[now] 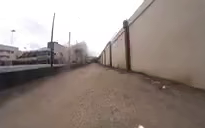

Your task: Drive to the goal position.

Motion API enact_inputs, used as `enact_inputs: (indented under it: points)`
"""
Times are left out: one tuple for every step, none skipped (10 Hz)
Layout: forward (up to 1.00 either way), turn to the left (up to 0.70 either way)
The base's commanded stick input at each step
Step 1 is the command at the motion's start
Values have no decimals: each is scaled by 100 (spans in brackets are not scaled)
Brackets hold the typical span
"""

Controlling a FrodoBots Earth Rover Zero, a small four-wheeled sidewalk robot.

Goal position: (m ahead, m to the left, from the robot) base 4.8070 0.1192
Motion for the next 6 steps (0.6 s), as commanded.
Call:
enact_inputs:
  points:
    - [30,0]
    - [30,0]
    - [30,0]
    - [30,0]
    - [30,0]
    - [30,0]
